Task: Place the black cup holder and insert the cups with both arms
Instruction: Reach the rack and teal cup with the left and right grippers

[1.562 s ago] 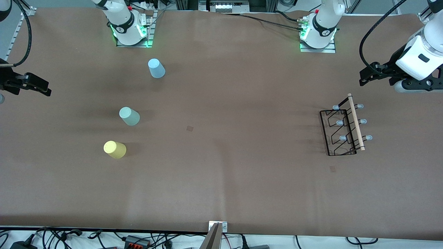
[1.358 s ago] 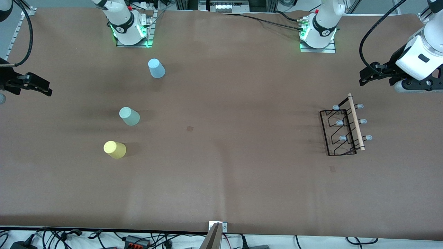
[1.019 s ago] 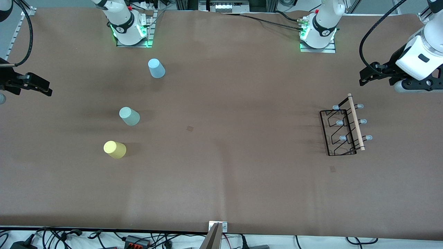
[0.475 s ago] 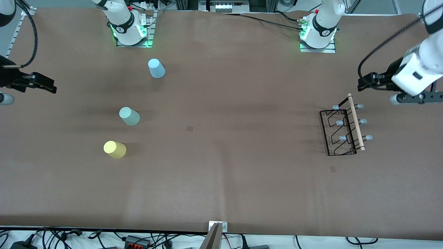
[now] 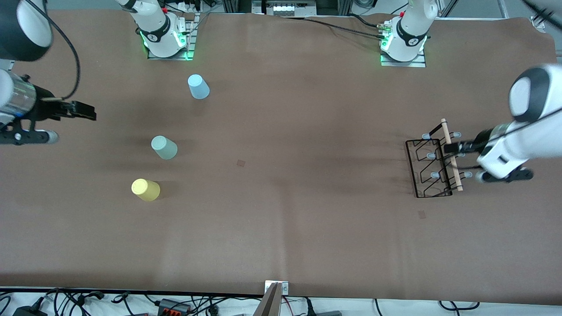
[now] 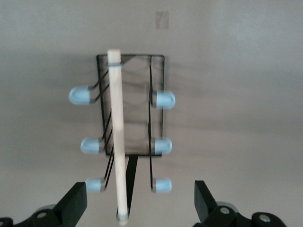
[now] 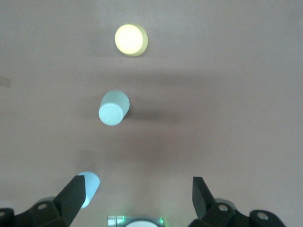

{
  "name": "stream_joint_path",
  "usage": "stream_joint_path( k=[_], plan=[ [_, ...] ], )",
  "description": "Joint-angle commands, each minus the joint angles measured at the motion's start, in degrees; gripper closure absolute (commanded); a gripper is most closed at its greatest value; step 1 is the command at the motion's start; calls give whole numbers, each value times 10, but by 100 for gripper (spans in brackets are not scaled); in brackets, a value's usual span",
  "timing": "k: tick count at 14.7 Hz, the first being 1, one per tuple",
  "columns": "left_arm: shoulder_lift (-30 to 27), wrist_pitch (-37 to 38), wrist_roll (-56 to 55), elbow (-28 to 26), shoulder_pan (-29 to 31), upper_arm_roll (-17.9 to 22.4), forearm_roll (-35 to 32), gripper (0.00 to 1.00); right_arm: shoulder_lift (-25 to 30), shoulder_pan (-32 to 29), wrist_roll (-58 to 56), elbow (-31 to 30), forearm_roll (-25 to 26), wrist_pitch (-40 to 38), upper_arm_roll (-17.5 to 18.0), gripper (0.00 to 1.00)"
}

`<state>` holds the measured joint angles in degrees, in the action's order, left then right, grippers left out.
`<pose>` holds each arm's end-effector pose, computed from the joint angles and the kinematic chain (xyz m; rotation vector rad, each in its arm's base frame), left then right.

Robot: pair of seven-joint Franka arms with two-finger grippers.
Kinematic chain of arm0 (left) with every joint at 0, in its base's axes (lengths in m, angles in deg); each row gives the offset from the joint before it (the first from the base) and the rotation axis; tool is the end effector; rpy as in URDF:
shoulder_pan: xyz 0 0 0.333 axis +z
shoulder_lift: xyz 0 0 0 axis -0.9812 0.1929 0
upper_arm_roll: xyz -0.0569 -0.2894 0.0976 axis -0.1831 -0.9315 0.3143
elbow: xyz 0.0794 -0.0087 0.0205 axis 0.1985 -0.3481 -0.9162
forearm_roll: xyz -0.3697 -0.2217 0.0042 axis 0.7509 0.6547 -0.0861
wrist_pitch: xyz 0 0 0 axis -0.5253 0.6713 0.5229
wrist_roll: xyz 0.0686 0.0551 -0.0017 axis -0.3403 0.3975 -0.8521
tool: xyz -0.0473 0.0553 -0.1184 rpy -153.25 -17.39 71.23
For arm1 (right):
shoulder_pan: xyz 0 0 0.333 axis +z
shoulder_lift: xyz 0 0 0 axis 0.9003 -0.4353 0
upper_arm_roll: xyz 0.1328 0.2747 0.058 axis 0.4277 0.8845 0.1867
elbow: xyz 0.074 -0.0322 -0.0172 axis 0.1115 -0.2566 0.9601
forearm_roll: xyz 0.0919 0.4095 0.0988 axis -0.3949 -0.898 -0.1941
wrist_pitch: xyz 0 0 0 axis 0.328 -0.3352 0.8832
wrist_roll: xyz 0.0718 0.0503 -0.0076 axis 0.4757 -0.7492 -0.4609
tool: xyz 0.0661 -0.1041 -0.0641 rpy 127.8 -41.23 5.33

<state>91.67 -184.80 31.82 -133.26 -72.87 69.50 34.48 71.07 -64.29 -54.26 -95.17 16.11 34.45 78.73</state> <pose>0.6534 0.0136 0.3441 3.1022 0.1552 -0.3998 0.6145 0.0038 0.4729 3.0890 0.0486 -0.3212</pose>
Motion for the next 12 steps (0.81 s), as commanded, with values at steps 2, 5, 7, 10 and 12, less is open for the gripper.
stream_joint_path(
  k=[2,5,7,10,12],
  plan=[
    [-7,-43,10,-42,3,-2,-37,0,29,2,-6,-102,-5,95,0,0],
    [-5,-49,11,-56,4,-2,-54,6,42,2,-6,-187,-6,191,0,0],
    [-7,-50,11,-83,4,-2,-54,23,59,4,1,-254,-5,268,0,0],
    [-6,-68,12,-101,18,-3,-54,31,50,23,11,-279,-6,321,0,0],
    [-6,-79,12,-110,18,-4,-54,43,47,41,34,-309,-6,371,0,0]
  ],
)
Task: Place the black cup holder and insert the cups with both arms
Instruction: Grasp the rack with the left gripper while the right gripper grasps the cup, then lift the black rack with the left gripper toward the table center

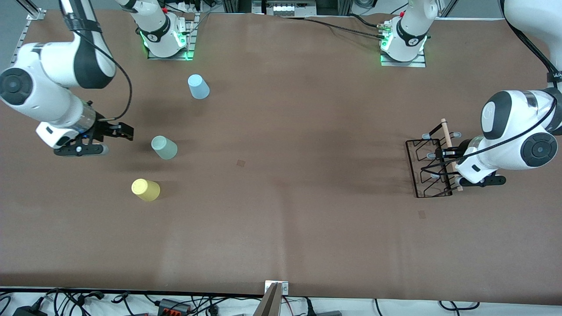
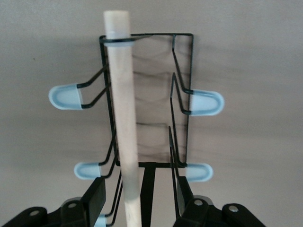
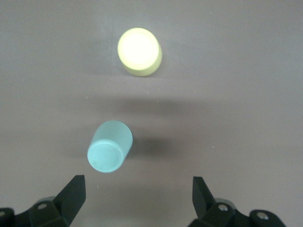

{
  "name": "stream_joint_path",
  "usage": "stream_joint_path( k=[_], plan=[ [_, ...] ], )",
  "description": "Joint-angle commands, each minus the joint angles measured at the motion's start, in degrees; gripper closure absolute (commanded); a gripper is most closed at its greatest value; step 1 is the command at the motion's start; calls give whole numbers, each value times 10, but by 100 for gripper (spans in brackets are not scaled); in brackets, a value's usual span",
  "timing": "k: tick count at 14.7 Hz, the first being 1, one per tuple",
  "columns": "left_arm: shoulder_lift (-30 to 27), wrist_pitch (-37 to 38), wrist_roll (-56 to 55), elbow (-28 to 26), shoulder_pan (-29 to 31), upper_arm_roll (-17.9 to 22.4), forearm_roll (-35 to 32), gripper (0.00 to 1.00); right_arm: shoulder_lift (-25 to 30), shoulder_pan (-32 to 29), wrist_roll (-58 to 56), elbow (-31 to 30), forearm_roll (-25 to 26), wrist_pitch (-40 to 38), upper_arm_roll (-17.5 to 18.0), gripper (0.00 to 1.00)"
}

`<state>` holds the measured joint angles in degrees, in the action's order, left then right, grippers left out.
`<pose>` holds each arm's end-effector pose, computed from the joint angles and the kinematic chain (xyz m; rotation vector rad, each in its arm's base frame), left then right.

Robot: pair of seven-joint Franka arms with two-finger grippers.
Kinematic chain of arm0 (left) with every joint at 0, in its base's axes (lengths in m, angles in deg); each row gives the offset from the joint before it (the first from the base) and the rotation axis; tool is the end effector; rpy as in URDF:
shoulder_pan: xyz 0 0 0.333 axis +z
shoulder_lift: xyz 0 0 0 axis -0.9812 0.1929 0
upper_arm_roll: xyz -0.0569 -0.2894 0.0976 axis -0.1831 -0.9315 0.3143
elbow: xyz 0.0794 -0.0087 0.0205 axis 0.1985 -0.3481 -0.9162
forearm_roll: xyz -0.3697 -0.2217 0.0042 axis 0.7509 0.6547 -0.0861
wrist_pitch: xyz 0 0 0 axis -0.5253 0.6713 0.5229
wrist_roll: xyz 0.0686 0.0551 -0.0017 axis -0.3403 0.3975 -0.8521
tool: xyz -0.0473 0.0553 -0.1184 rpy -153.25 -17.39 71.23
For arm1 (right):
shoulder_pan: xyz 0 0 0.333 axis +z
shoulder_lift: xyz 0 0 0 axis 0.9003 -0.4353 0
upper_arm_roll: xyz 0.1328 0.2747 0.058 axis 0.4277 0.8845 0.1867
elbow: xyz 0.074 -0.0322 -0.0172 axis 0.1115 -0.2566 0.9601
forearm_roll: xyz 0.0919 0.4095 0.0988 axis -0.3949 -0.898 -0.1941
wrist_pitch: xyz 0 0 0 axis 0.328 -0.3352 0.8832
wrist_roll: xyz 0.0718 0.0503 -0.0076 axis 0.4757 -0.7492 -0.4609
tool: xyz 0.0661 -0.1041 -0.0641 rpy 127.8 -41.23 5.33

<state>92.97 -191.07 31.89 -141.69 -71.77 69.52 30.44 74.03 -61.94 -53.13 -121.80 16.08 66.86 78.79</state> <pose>0.6272 0.0309 0.2676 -3.0500 -0.1317 0.4832 0.5840 0.0309 0.3165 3.1073 0.1098 -0.0835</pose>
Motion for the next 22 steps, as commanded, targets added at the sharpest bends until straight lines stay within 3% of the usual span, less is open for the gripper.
stream_joint_path(
  k=[1,4,6,12,17,19,22],
  plan=[
    [-19,-14,11,-28,7,-3,-14,53,14,24,39,-59,-6,80,-1,0],
    [-18,-9,11,-27,6,-4,-14,81,-11,42,69,-74,-5,129,-1,0],
    [-18,-9,11,-26,7,-4,-14,92,-23,45,73,-74,-5,139,-1,0],
    [-27,18,10,19,-3,-17,-14,96,-44,43,83,-73,-5,150,-1,0],
    [-25,48,-18,80,-16,-120,-5,96,-43,45,85,-72,-5,145,-1,0],
    [-20,48,-86,90,-58,-145,-5,92,-45,47,86,-71,-6,149,-1,0],
    [9,42,-195,93,-161,-146,-6,94,-50,45,87,-72,-6,151,-1,0]
  ],
)
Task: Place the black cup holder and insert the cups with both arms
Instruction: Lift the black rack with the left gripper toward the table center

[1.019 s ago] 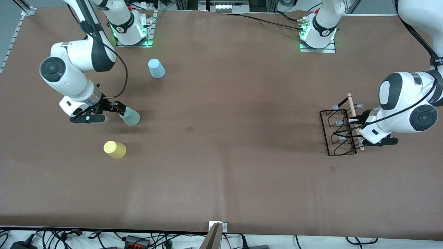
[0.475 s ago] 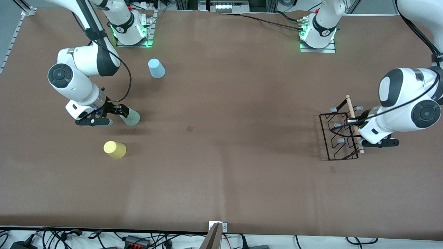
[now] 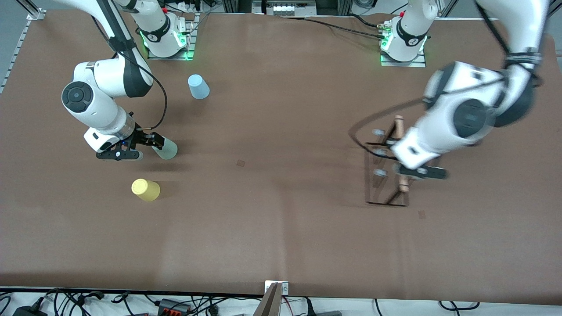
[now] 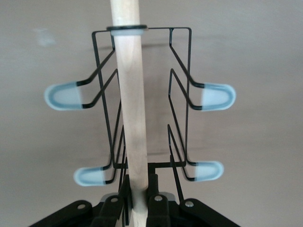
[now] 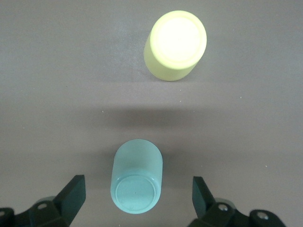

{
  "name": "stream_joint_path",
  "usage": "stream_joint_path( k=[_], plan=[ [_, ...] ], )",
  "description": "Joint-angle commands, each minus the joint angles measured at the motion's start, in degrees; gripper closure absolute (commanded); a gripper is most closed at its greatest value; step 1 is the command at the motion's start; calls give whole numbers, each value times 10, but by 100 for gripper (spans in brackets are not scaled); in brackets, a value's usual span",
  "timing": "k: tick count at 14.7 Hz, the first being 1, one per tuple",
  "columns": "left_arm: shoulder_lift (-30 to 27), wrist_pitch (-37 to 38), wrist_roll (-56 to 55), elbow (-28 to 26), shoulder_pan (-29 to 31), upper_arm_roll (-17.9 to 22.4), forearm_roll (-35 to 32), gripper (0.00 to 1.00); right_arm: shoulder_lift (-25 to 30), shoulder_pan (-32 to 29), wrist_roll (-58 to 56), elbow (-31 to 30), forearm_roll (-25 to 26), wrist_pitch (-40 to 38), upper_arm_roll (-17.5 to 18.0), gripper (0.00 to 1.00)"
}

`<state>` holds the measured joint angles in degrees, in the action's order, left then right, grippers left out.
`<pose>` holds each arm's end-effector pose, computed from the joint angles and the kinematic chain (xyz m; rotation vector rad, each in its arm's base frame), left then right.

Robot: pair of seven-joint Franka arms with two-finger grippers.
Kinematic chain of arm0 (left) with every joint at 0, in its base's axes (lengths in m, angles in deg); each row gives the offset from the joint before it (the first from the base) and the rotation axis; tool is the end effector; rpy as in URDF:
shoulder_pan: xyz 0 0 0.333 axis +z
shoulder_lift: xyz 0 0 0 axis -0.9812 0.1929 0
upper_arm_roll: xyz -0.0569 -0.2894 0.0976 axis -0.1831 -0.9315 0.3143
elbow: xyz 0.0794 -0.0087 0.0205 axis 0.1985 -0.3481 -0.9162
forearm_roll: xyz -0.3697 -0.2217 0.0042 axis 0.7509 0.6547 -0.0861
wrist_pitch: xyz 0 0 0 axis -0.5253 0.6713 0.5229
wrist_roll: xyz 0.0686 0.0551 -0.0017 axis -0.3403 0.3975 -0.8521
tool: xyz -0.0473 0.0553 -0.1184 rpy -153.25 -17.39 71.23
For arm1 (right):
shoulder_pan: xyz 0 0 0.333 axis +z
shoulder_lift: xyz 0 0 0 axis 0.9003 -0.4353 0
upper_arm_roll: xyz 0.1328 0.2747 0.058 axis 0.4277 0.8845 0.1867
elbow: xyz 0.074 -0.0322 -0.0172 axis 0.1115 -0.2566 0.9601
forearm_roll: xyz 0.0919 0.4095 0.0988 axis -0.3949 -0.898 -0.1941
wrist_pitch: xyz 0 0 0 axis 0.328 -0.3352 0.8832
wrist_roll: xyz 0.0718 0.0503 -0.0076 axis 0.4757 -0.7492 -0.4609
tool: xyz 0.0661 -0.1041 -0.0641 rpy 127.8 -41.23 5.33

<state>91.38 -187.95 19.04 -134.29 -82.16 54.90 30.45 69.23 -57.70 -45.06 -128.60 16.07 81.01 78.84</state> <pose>0.6136 -0.2362 0.3526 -3.0892 0.1700 0.3015 0.5679 0.0745 0.2343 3.1179 0.0167 -0.0108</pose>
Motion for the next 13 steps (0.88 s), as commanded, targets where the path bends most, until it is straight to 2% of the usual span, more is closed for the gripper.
stream_joint_path(
  k=[1,4,7,10,13],
  plan=[
    [43,2,-112,41,-87,1,-8,95,-4,4,7,-5,-10,13,-1,0],
    [109,-1,-202,118,-142,0,-4,96,-18,-3,11,-3,-61,30,-2,0],
    [153,-11,-244,159,-175,-1,-1,96,-36,2,13,-4,-70,56,-3,0],
    [174,-73,-313,164,-190,-1,62,96,-44,4,14,-7,-70,56,-3,0],
    [182,-90,-319,164,-197,0,72,96,-37,4,14,-24,-70,56,-3,0]
  ],
)
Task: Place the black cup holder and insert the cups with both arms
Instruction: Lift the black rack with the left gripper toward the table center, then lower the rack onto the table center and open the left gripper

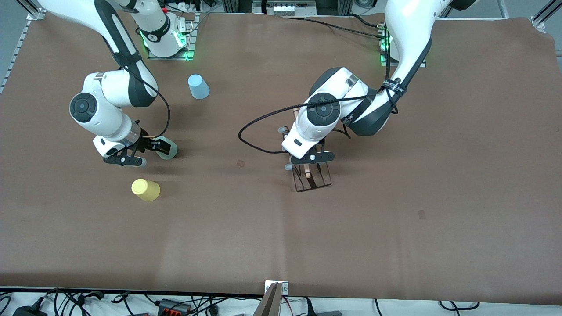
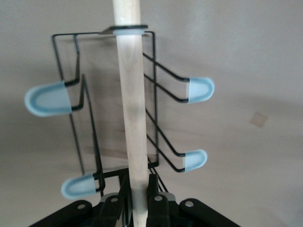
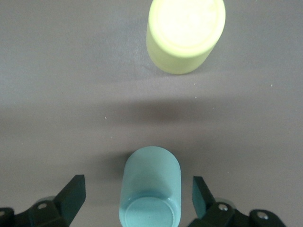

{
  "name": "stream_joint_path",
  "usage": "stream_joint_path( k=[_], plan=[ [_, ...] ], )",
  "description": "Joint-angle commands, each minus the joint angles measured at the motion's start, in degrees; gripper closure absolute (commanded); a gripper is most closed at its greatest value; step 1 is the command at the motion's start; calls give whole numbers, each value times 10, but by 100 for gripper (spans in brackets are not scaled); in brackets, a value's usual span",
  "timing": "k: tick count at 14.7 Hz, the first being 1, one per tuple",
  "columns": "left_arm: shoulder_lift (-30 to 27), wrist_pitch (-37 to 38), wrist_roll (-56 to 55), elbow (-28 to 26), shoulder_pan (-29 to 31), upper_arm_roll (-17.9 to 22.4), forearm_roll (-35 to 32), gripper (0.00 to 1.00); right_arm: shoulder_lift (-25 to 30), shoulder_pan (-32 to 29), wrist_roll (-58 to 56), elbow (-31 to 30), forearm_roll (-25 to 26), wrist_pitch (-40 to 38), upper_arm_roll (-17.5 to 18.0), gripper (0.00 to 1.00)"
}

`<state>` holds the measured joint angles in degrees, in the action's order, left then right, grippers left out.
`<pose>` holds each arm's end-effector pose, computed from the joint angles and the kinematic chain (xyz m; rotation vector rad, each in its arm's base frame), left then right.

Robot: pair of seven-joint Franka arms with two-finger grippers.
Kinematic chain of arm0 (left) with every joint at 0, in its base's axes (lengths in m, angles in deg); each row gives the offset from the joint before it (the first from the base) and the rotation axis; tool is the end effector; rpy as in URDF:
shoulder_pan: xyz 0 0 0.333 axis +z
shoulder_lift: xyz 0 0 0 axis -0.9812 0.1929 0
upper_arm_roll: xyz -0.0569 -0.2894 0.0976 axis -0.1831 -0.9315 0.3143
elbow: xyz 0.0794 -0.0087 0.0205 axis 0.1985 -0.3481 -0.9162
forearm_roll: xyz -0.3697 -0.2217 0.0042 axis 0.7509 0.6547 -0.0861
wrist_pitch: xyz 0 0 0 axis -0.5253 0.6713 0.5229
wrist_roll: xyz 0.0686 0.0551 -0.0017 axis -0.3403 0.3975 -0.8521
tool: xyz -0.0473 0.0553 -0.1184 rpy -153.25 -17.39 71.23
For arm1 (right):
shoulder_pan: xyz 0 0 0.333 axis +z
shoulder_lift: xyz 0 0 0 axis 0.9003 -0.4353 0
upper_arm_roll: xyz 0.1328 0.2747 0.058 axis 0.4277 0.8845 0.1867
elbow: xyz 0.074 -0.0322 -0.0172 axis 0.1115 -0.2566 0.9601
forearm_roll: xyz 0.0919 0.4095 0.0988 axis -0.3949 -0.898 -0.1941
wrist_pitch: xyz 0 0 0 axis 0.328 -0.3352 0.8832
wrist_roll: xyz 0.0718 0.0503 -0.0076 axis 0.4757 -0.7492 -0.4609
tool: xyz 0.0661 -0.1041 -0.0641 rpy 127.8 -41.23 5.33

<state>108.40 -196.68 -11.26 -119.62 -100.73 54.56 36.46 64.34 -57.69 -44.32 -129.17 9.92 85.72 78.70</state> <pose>0.5743 -0.4683 0.2899 2.9981 0.2613 -0.3181 0.5649 0.0756 0.1883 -3.0942 0.1337 0.0466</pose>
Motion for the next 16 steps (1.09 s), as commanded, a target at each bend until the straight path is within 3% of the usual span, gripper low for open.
stream_joint_path(
  k=[1,5,12,16],
  plan=[
    [12,-3,-15,17,-13,2,12,96,13,4,6,-19,-8,8,-2,0],
    [5,-1,-5,21,-13,0,10,98,14,14,59,-19,-8,2,-2,0],
    [-17,9,23,19,-13,0,9,99,15,16,5,-26,-4,-18,-2,0],
    [-2,9,109,16,-16,0,12,99,22,14,-21,-26,-1,-20,-3,0]
  ],
)
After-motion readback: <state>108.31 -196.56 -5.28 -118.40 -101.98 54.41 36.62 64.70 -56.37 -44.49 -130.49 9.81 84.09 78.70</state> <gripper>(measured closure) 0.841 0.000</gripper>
